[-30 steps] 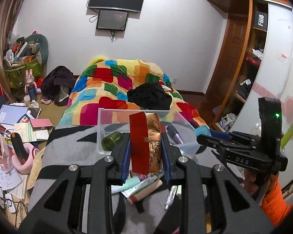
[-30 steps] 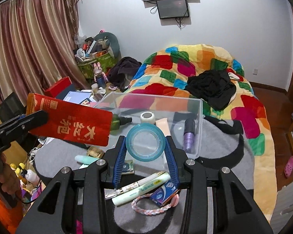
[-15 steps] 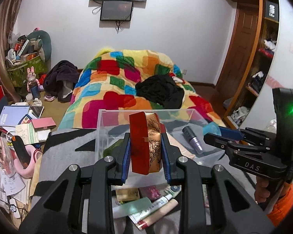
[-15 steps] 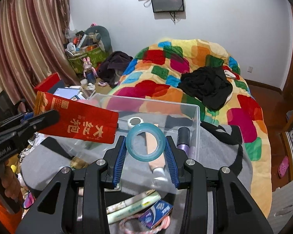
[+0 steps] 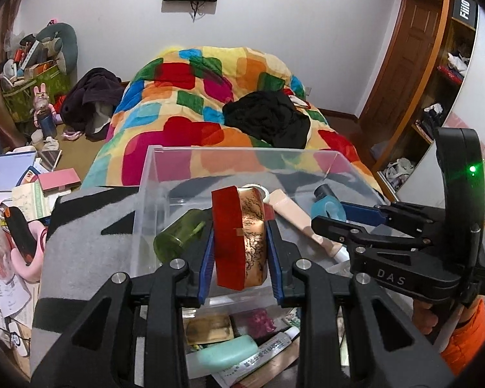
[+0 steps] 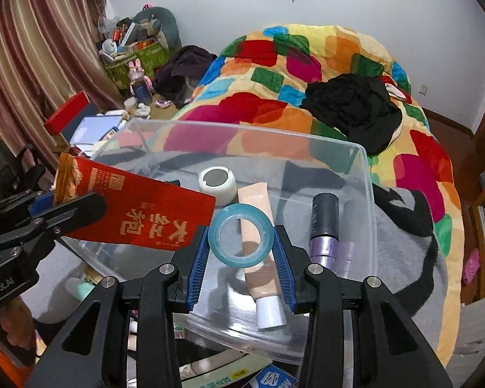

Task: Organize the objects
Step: 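Drop the red packet and blue tape into the clear box with both tools, then grasp the mint-green bottle with the left tool while the right tool grasps the braided bracelet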

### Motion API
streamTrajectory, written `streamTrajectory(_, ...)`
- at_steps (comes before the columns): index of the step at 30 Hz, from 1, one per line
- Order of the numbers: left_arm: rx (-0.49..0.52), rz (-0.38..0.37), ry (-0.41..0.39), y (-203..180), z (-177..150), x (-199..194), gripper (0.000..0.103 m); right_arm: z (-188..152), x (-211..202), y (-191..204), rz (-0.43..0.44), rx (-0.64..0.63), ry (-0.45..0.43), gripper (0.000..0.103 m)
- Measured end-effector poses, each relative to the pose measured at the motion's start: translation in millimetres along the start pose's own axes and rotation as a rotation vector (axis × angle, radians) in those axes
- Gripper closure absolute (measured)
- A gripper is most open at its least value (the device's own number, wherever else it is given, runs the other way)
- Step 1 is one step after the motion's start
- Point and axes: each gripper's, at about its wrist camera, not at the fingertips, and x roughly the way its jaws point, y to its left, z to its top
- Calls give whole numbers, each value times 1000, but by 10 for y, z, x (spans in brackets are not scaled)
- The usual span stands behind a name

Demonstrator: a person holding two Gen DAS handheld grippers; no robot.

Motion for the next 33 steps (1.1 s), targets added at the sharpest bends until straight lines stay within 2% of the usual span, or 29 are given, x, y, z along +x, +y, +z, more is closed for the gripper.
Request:
streamTrajectory(5, 11, 9, -13, -16, 3, -91, 73, -20, -99, 62, -28, -31, -19, 67)
streamTrajectory(8, 20, 25, -39, -27, 4, -214, 58, -18, -186, 80, -29, -37, -33, 61)
streamTrajectory(9, 22, 29, -47, -24, 14, -243, 49, -26, -238, 80, -29, -35, -43, 56)
streamTrajectory(10, 25, 35, -58, -27, 15, -286, 45, -23, -267, 82, -30, -35, -50, 53)
streamTrajectory(16, 36, 42, -98, -37, -9, -532, 39, -95, -561, 81, -38, -32, -116, 46)
streamTrajectory(24, 44, 65, -87, 18, -332, -691, 38, -392, -896, 13, -70, -4, -164, 44)
streamTrajectory(33, 16, 93, 51, 338, -762, -482, 38, -910, -898, -240, -102, 74, -90, 44)
